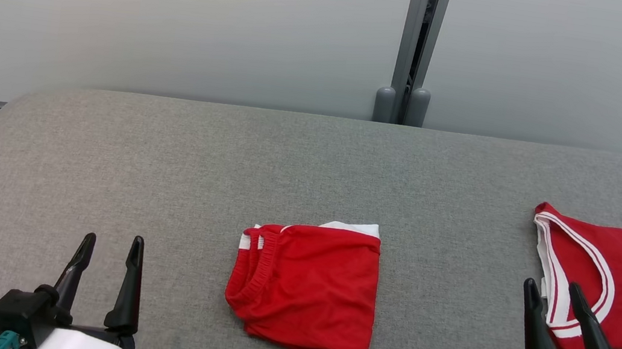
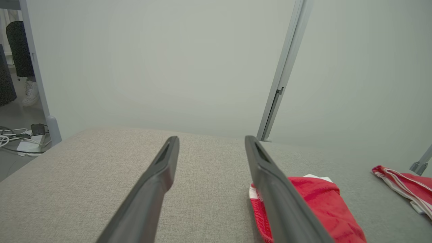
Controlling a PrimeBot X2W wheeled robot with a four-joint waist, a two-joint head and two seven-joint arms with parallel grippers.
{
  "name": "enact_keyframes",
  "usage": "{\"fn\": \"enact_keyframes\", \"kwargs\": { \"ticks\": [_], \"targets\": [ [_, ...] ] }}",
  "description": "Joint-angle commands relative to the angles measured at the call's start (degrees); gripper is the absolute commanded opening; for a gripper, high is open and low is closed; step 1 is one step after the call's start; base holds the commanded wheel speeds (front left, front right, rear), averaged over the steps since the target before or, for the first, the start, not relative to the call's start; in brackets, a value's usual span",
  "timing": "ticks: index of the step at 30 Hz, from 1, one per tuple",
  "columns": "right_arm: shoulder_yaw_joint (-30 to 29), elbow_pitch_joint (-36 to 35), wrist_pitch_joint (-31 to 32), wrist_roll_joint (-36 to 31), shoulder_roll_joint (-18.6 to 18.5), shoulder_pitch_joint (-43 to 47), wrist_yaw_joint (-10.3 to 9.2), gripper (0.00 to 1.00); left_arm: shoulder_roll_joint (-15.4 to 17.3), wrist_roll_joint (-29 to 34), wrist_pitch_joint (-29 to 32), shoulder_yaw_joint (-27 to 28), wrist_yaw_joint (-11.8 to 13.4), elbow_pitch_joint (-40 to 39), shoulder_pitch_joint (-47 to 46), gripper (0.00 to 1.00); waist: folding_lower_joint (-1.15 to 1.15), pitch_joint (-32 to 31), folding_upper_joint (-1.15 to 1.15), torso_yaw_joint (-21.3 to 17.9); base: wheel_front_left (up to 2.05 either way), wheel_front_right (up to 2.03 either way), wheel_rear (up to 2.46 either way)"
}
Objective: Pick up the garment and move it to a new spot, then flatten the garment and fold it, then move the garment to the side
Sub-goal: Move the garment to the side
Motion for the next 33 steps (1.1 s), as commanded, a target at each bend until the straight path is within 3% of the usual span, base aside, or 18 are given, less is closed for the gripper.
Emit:
{"fn": "enact_keyframes", "kwargs": {
  "ticks": [1,8,12,23,33],
  "targets": [
    [-0.2,0.4,-0.1,-0.4,-0.1,-0.9,0.01,1.00,0.0,0.5,-0.2,0.3,-0.2,0.0,0.8,1.00,0.00,0.0,0.00,0.2,0.00,0.00,0.00],
    [-2.1,2.3,1.2,-1.3,0.9,-1.3,0.01,1.00,-0.2,1.4,-0.2,-0.2,-0.7,0.0,0.1,1.00,0.00,-0.2,0.00,1.7,0.00,0.00,0.00],
    [-0.8,5.3,5.4,0.0,1.9,-3.6,0.01,1.00,-0.5,1.5,-0.1,-0.9,-0.9,0.0,-0.5,1.00,0.00,0.0,0.00,3.1,0.00,0.00,0.00],
    [4.3,24.5,20.6,6.4,3.7,-16.1,0.01,1.00,-0.3,1.2,1.7,-2.9,-2.3,1.6,-3.2,1.00,0.00,0.6,0.00,11.9,0.00,0.00,0.00],
    [0.8,40.1,27.7,7.8,4.2,-24.2,0.01,1.00,-0.4,0.4,1.5,-2.8,-2.6,2.2,-3.8,1.00,0.00,2.9,0.00,16.2,0.00,0.00,0.00]
  ]
}}
